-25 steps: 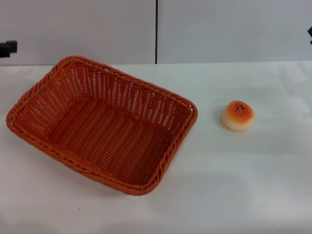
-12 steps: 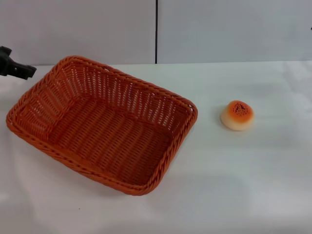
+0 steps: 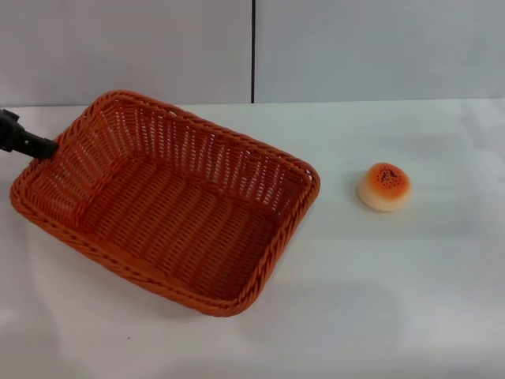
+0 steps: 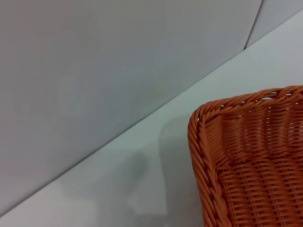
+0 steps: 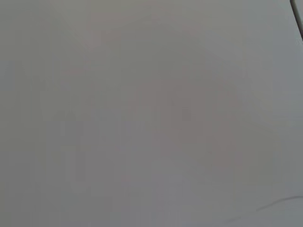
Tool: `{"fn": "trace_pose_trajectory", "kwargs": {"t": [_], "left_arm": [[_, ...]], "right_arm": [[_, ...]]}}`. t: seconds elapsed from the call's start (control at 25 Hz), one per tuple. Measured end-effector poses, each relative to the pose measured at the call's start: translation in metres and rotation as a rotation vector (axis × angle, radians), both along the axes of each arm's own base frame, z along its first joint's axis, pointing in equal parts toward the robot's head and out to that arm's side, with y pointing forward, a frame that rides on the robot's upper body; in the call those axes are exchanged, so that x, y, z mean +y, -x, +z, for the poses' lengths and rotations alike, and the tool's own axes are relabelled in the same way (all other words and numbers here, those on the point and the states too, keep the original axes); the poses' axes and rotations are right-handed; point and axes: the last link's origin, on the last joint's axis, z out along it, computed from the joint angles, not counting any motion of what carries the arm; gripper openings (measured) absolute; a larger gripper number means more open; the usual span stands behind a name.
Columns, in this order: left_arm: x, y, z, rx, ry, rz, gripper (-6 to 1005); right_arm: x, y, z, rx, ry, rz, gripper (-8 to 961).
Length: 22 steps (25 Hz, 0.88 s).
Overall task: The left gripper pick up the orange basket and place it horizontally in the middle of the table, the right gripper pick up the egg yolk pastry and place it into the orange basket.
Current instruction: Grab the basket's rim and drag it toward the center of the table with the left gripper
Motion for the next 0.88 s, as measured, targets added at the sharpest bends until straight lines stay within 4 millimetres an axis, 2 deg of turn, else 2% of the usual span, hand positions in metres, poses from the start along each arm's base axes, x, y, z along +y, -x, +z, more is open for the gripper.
{"fn": "trace_pose_trajectory", "kwargs": {"t": [0.24, 0.56, 0.88], "left_arm": [[-0.001, 0.008, -0.014, -0.004, 0.031, 0.022, 790], [0.003, 0.004, -0.022, 0.016, 0.032, 0.009, 789], [0.005, 0.0, -0.04, -0.007, 0.043, -0.005, 788]], "right_arm": [[0.001, 0.001, -0.001, 0.001, 0.001, 0.001, 630], [0.0, 0.001, -0.002, 0.003, 0.004, -0.001, 630], [0.002, 0.005, -0.002, 0.005, 0.003, 0.018, 630]]}}
